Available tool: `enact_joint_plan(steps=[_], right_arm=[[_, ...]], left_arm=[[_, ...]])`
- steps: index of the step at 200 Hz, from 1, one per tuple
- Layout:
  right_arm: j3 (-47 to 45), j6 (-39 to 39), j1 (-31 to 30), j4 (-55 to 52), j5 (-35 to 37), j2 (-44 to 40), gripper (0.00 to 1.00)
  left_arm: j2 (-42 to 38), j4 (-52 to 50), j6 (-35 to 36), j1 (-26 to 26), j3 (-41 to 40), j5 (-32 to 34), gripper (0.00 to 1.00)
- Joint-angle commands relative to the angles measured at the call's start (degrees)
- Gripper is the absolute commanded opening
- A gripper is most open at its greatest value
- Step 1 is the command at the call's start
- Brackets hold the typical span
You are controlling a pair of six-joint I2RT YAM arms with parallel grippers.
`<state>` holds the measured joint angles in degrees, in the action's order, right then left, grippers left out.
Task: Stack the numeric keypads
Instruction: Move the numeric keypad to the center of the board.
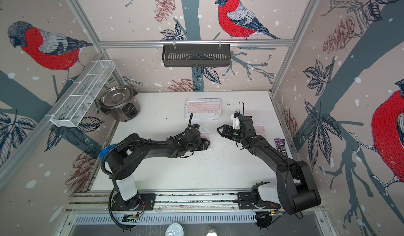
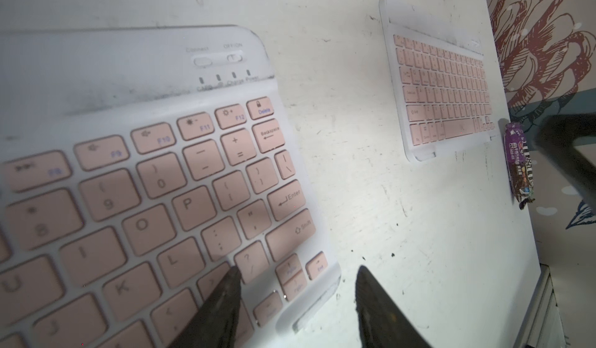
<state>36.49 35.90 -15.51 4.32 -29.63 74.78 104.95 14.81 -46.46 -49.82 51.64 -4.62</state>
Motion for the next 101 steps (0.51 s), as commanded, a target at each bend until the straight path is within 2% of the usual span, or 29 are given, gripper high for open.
enact_joint_plan(steps=[1,24,44,101], right_arm=[[-0.3,-1.5,0.1,-0.6,0.2,0.4,0.73],[-0.1,-2.3,0.1,-1.2,-0.2,1.0,0.74],[0.9,-3.4,0.1,-1.4,-2.1,2.5,0.74],[5.5,-4.9,-1.1,-1.4,-7.5,11.3,0.74]], left_arm=[[-3.0,-6.2,-1.7,-0.4,-0.3,-1.9,0.57],[-9.5,-8.9,-1.7,0.0,-1.5,0.5,0.57],[-14.3,-12.0,-1.1,2.3,-3.3,0.8,0.58],[-23.6,-13.7,0.9,17.8,-12.7,-3.7,0.58]])
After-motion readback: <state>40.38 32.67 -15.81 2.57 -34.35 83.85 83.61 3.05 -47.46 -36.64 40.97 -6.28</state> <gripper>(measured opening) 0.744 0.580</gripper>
